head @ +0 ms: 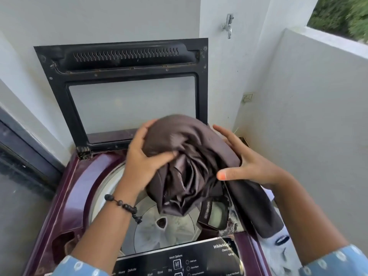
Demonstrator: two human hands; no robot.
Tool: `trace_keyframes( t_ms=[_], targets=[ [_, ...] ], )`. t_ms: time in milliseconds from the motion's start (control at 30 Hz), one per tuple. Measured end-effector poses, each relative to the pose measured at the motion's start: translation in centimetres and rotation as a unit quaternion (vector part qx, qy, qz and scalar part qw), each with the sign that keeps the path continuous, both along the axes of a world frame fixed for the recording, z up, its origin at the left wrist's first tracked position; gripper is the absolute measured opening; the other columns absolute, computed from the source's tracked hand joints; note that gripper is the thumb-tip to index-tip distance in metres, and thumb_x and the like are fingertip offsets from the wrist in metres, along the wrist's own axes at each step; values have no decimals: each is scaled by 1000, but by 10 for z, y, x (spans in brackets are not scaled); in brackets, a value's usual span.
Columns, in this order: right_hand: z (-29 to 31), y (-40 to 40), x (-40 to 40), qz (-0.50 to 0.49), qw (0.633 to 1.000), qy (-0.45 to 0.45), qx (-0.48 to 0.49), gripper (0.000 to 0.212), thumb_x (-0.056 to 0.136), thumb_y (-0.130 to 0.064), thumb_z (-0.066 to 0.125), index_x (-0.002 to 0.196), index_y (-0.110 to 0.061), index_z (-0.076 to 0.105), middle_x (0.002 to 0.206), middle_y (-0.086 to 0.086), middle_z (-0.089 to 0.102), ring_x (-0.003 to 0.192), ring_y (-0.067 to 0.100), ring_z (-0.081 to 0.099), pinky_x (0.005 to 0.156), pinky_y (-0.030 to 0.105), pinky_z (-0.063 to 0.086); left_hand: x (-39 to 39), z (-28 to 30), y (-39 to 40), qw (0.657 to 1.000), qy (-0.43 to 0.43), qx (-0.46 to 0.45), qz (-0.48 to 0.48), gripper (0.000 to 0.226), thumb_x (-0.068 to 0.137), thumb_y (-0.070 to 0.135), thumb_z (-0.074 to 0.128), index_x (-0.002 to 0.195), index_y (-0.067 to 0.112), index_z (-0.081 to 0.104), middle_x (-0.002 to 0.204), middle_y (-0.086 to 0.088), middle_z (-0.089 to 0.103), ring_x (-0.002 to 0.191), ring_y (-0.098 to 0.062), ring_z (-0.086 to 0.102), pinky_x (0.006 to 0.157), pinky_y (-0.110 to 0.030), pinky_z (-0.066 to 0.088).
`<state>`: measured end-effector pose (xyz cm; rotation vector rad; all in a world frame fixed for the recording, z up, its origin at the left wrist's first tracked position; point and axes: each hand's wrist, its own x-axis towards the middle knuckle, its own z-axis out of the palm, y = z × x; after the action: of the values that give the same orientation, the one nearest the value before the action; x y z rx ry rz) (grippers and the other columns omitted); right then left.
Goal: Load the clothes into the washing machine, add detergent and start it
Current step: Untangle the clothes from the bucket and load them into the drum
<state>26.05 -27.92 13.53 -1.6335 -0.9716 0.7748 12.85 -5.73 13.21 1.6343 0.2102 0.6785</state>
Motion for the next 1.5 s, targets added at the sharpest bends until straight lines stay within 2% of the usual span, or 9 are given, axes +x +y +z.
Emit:
trace_keyframes(
  t_ms=[133, 400, 500, 633, 900, 1133, 1267, 1367, 1500],
  targets=[
    [-20, -3, -5, -14, 999, 28, -20, 126, 51, -62, 87, 152, -37, 17, 152, -12, 39, 136, 7, 43, 115, 41, 35, 2, 11, 12, 979, -98, -151, 97, 60, 58, 7, 77, 114, 2, 57, 92, 5, 71, 89, -13, 67, 81, -27, 55],
    [-34, 35, -36, -117, 974, 158, 115, 84, 60, -15, 86, 133, -25, 47, 119, -4, 70, 112, 15, 66, 91, 30, 54, 3, -28, -38, 897, -58, -438, 15, 91, 64, 39, 84, 140, 4, 48, 138, -18, 56, 128, -32, 55, 110, -51, 40],
    [-37, 30, -33, -166, 963, 150, 148, 79, 57, -14, 86, 128, -26, 55, 118, 2, 71, 111, 22, 67, 97, 43, 52, -12, -40, -38, 917, -1, -398, -19, 98, 59, 50, 88, 141, 13, 49, 138, -11, 59, 129, -26, 54, 110, -47, 39],
    [-28, 21, -17, -175, 972, 50, 148, 75, 59, 0, 80, 122, -33, 57, 112, -9, 71, 107, 12, 66, 89, 25, 51, -31, -41, -18, 948, 83, -292, -98, 116, 46, 66, 88, 142, 16, 45, 138, -6, 59, 132, -28, 51, 103, -44, 45],
    [9, 12, -9, -15, 983, -181, -15, 87, 61, 2, 85, 131, -36, 52, 119, -23, 64, 110, -12, 58, 88, 5, 40, -37, 6, 19, 934, 253, 178, -177, 142, 39, 70, 86, 141, 65, -12, 161, 21, 8, 144, 12, 8, 122, -36, 11],
    [17, 29, -19, 57, 991, -112, -40, 95, 64, -1, 88, 141, -29, 39, 118, -10, 62, 109, 10, 64, 94, 28, 50, -28, -9, -8, 958, 181, 40, -221, 92, 60, 19, 88, 139, 33, 44, 130, 8, 63, 119, -14, 61, 96, -30, 50],
    [28, 32, -10, 172, 956, -179, -158, 117, 60, -49, 88, 148, -52, 11, 153, -15, 31, 144, 7, 27, 119, 40, 28, -34, -13, -4, 959, 171, -33, -224, 82, 60, 12, 81, 136, 20, 50, 118, -2, 69, 105, -19, 67, 85, -28, 51],
    [44, 38, -6, 208, 965, -85, -137, 99, 62, -79, 67, 146, -55, 19, 158, -16, 26, 147, 0, 19, 121, 37, 22, -37, -4, 0, 945, 183, -11, -272, 84, 64, -1, 80, 139, 12, 46, 122, -10, 67, 106, -19, 65, 85, -25, 51],
    [34, 63, -2, 102, 970, -89, -201, 67, 90, -71, 33, 147, -38, 37, 157, -19, 28, 148, 2, 7, 123, 41, 5, -32, 4, -1, 930, 200, 39, -304, 84, 67, -18, 77, 139, 12, 47, 125, -11, 66, 110, -20, 64, 90, -28, 50]
  ],
)
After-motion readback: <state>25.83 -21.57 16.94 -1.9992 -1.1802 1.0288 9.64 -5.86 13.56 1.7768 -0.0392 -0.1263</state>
